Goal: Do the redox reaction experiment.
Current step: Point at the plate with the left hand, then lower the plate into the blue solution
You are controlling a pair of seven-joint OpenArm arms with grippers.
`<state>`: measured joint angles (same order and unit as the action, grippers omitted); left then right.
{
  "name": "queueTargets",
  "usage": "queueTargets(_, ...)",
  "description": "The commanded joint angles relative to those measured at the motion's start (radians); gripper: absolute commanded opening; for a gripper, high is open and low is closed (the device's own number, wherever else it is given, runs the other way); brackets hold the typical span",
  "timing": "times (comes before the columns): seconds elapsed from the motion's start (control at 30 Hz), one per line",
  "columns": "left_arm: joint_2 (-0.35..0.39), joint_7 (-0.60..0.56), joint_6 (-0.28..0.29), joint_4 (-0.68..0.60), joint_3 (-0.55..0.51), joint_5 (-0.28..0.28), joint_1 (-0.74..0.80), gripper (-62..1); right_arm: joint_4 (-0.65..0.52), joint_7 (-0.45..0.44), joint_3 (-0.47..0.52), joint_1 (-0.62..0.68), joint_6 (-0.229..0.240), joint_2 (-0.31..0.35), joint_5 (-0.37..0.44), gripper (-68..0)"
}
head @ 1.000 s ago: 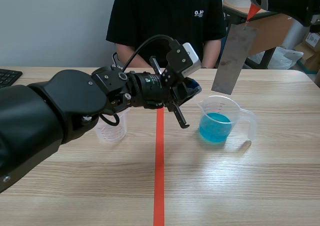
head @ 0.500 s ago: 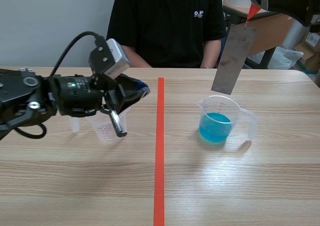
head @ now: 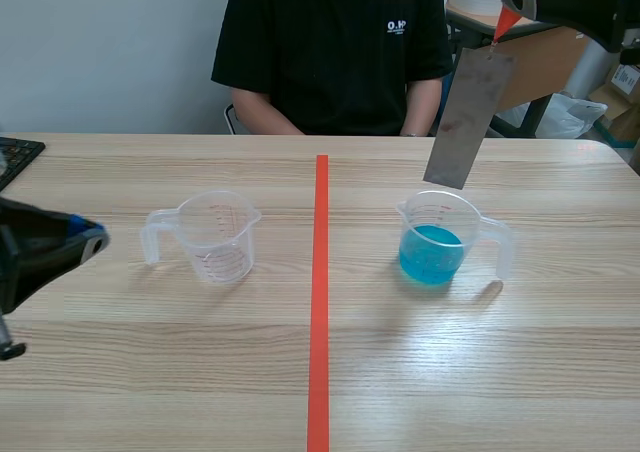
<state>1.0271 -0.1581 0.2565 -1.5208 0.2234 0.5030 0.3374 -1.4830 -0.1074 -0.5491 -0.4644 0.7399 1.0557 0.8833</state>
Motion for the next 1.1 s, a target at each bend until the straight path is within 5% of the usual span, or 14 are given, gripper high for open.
queueTargets(0.0,-0.035,0.0,-0.012,0.013,-0.044,0.008,0.079,-56.0,-0.013,-0.018,0.021,-0.012,0.006,0.014,0.014,-65.8)
queueTargets(0.37,-0.251,0.003,-0.041,0.014,-0.334,0.005,0.503,-56.0,-0.013,-0.022,0.021,0.005,0.006,0.006,-0.003,-65.8)
queueTargets(0.53,-0.357,0.003,-0.087,0.016,-0.351,-0.006,0.581,-56.0,-0.013,-0.022,0.021,0.025,0.006,-0.01,-0.03,-65.8)
queueTargets(1.07,-0.617,0.081,-0.18,0.017,-0.351,-0.217,0.632,-56.0,-0.011,-0.022,0.021,0.089,0.006,-0.07,-0.149,-65.8)
